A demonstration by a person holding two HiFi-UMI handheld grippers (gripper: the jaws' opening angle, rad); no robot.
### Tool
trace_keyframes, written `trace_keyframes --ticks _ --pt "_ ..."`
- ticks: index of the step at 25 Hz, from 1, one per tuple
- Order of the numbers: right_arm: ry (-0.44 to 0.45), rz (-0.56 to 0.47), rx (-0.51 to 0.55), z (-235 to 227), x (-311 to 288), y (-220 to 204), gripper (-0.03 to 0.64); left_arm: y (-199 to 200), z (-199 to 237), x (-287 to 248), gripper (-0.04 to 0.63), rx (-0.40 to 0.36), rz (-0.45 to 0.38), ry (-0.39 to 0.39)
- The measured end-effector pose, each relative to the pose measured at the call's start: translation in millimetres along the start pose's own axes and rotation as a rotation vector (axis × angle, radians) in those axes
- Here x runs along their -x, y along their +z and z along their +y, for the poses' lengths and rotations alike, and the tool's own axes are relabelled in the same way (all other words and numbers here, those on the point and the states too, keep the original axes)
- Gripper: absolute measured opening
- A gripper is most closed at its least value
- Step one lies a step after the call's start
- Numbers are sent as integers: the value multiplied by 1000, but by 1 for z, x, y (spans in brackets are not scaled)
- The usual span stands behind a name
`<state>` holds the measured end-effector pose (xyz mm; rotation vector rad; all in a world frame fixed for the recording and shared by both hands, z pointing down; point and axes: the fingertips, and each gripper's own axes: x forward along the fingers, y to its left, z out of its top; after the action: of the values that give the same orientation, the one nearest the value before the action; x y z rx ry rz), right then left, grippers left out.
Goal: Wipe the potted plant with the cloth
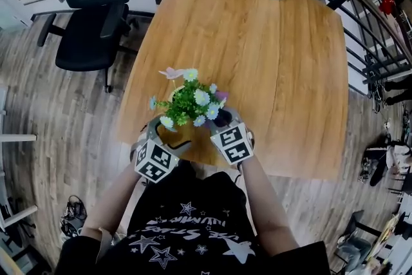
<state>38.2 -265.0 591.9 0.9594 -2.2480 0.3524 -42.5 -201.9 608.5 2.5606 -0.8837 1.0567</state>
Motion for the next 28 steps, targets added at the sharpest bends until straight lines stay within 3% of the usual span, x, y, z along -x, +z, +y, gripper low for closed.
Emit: trace_keyframes --ticks 4,12,16,17,18,28 --pt "1 2 -2 -1 -1 0 85 -7 20 3 471 -28 -11 14" --pt "3 15 8 -4 -2 0 86 -1 44 -15 497 -207 1 -92" --pt "-7 15 7 -4 -4 1 86 2 57 -23 465 -327 31 -52" --pt "-12 14 4 -4 -4 1 86 4 59 -23 405 -332 29 -38" --pt "-16 13 0 -4 -5 1 86 5 61 -24 391 -329 26 -30" --pt "12 16 -34 7 -5 -1 84 4 61 -25 390 -276 66 11"
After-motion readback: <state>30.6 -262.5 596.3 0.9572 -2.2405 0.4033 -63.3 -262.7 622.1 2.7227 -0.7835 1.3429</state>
